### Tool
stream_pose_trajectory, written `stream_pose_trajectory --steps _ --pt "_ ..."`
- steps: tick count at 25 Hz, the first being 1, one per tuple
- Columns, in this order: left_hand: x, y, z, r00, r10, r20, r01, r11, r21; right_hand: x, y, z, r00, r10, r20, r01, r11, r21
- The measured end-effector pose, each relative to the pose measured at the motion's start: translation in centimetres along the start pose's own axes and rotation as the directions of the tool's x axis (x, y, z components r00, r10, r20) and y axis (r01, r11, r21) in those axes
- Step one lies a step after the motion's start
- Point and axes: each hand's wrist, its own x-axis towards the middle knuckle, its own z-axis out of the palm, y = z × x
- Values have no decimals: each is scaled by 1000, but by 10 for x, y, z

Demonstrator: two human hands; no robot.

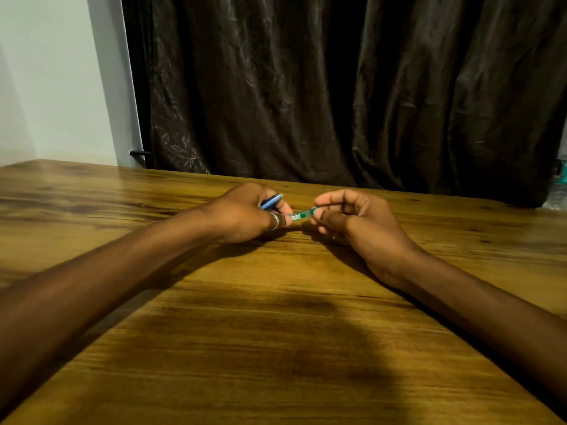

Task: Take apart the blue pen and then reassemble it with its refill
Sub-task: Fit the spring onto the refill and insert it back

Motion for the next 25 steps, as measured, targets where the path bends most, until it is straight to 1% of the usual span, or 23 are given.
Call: stream_pose_trajectory --steps 3,6,10,13,15,18,21,23,25 --pt "0 1 1 1000 -9 15 10 998 -57 -1 -2 1 1000 27 -3 -27 999 42" --pt "-2 2 2 999 -26 19 28 996 -90 -1 -2 0 1000 26 12 -27 1000 12" --pt "-4 3 0 999 -17 29 19 999 -51 -3 -2 1 1000 7 27 -5 996 -88" --pt "-3 3 -1 999 3 38 -4 1000 21 -4 -4 0 999 -4 34 9 990 -141" --pt "-3 2 -1 999 24 38 -26 998 56 -4 -5 -1 999 -5 48 12 988 -154" --pt "-2 1 0 998 38 57 -41 997 61 -6 -4 -2 998 6 70 6 987 -164" --pt "-2 1 0 997 46 55 -51 996 74 -7 -5 -1 998 14 60 -6 992 -126" --pt "-2 1 0 996 86 7 -86 992 87 -6 -6 -1 999 25 33 -23 997 -75" --pt "-3 1 2 978 200 -64 -183 961 207 -6 -6 1 999 33 22 -32 999 -37"
